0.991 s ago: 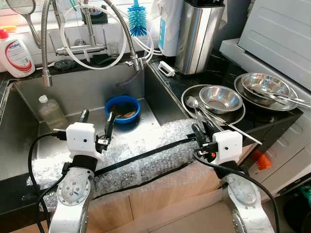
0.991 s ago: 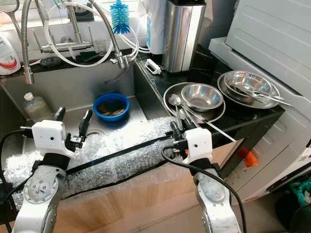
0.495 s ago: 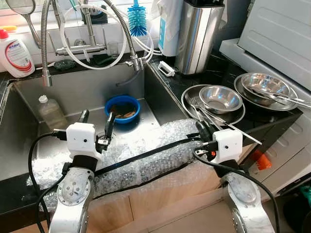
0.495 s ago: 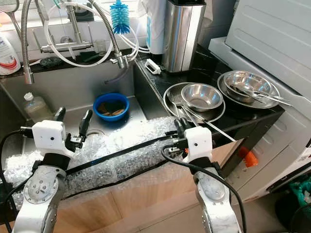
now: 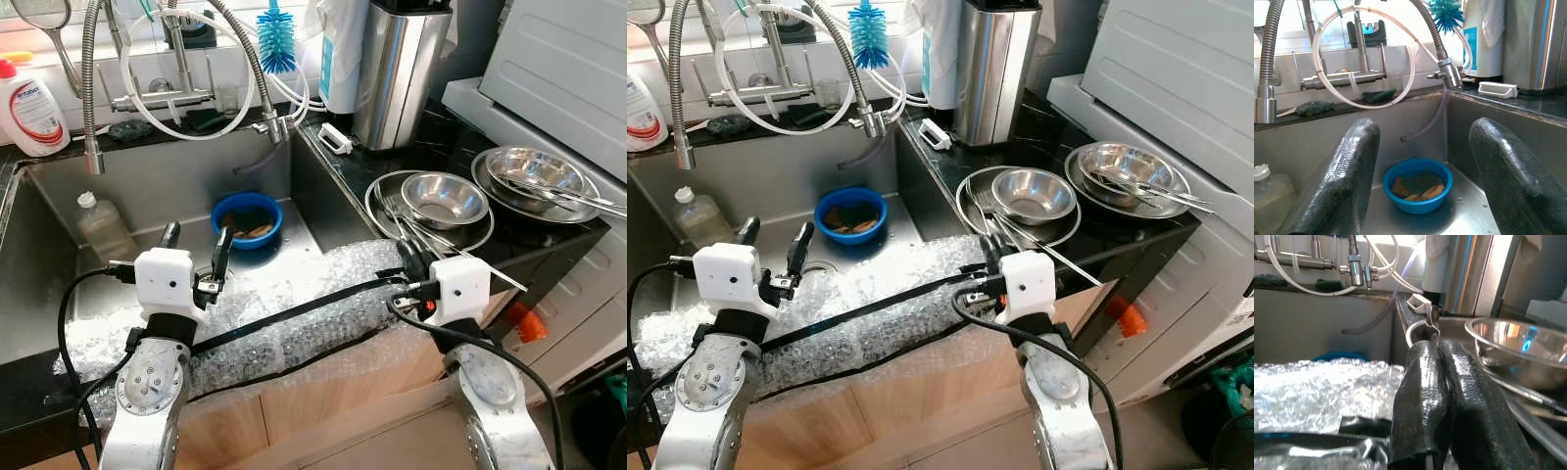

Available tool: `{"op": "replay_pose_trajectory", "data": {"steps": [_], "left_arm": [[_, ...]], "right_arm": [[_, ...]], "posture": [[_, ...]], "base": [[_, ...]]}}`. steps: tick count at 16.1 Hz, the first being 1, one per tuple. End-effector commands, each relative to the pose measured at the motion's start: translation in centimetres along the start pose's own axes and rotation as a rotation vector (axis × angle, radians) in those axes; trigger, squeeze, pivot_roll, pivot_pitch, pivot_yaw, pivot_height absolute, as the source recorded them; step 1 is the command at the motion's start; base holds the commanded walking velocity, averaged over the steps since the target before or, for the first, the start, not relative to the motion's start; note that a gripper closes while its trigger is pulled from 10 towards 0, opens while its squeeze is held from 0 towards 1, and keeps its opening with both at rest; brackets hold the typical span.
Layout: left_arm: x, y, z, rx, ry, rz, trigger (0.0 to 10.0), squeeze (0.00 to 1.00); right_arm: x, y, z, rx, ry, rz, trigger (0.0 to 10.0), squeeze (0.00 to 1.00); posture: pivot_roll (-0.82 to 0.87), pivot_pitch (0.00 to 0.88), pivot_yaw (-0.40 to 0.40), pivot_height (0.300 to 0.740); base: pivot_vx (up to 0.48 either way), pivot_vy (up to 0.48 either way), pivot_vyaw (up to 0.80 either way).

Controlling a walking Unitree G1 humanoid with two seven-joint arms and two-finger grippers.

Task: Kitchen organization

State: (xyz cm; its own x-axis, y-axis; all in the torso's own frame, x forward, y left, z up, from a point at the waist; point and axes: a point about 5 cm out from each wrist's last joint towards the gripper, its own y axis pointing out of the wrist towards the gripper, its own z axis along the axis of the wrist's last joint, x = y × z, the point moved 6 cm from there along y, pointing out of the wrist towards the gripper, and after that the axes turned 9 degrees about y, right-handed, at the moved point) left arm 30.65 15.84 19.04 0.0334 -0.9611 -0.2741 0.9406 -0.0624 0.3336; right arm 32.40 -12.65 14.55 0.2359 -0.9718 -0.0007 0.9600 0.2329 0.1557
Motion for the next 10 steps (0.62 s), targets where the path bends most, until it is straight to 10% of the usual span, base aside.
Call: {"op": "replay_pose_trajectory", "data": {"steps": [1, 10], "left_arm": [[0.4, 0.2, 0.0, 0.006, 0.009, -0.016, 10.0, 0.00], [-1.8, 2.2, 2.0, 0.055, 0.034, 0.044, 10.0, 0.00]], "right_arm": [[0.3, 0.3, 1.0, 0.041, -0.020, -0.010, 10.0, 0.00], [0.2, 3.4, 7.5, 0.225, -0.051, 0.038, 10.0, 0.00]], "posture": [[0.02, 0.021, -0.040, 0.740], [0.01, 0.025, -0.043, 0.740]], "base": [[0.000, 0.000, 0.00], [0.000, 0.000, 0.00]]}}
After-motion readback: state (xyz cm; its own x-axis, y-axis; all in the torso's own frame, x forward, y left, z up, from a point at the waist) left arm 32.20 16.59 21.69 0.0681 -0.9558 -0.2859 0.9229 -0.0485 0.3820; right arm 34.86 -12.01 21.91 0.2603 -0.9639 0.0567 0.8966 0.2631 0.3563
